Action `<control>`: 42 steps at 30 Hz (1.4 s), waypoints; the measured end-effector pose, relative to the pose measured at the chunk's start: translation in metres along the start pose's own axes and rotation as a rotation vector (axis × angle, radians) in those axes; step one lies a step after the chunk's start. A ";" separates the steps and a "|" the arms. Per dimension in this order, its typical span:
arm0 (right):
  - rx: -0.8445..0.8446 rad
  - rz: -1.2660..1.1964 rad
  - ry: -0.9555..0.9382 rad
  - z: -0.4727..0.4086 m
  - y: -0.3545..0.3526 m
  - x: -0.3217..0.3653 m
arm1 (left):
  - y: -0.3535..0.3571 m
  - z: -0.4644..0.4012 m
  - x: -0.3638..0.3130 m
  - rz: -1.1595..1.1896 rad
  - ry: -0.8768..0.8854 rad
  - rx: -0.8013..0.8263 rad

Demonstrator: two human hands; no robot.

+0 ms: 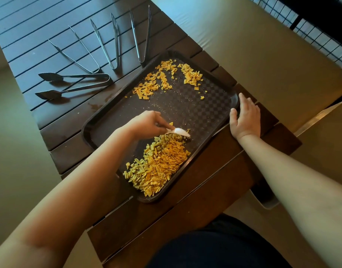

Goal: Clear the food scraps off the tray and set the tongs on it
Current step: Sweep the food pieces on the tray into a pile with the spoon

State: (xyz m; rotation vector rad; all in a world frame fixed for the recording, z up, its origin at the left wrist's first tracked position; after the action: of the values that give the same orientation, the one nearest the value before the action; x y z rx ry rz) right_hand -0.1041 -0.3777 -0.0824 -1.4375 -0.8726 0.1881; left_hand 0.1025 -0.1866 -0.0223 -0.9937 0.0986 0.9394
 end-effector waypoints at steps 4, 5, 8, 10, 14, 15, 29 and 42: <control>0.005 0.006 0.006 0.000 0.001 -0.002 | 0.003 -0.011 -0.011 -0.007 -0.003 -0.114; 0.006 0.006 0.006 0.000 0.002 -0.002 | 0.004 -0.012 -0.013 -0.024 -0.011 -0.112; 0.005 0.004 0.002 0.001 0.002 -0.002 | 0.009 -0.013 -0.012 -0.015 -0.034 -0.069; 0.003 0.006 0.002 0.000 0.002 -0.001 | 0.008 -0.009 -0.008 -0.001 -0.032 -0.031; 0.001 0.006 0.002 0.000 0.001 -0.002 | 0.005 -0.005 0.002 -0.044 -0.056 0.111; 0.002 0.006 0.002 0.000 0.002 -0.002 | 0.004 -0.005 0.003 -0.060 -0.058 0.126; 0.000 0.003 0.004 0.000 0.001 -0.001 | 0.011 -0.004 -0.010 -0.090 -0.027 0.084; 0.003 -0.003 -0.002 0.002 0.000 0.000 | -0.004 0.000 0.038 0.167 -0.147 -0.116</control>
State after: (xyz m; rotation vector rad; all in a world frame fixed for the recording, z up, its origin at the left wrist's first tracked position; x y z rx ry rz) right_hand -0.1055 -0.3768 -0.0825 -1.4333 -0.8752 0.1887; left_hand 0.1293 -0.1633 -0.0372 -1.0316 0.0038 1.1790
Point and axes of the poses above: each hand's wrist, its own z-axis away from the middle knuckle, its own y-axis out of the palm, x = y × z, the point moved 5 cm from there along -z, towards the middle knuckle, and after that the axes turned 8 degrees about -y, right-handed, at the moved point
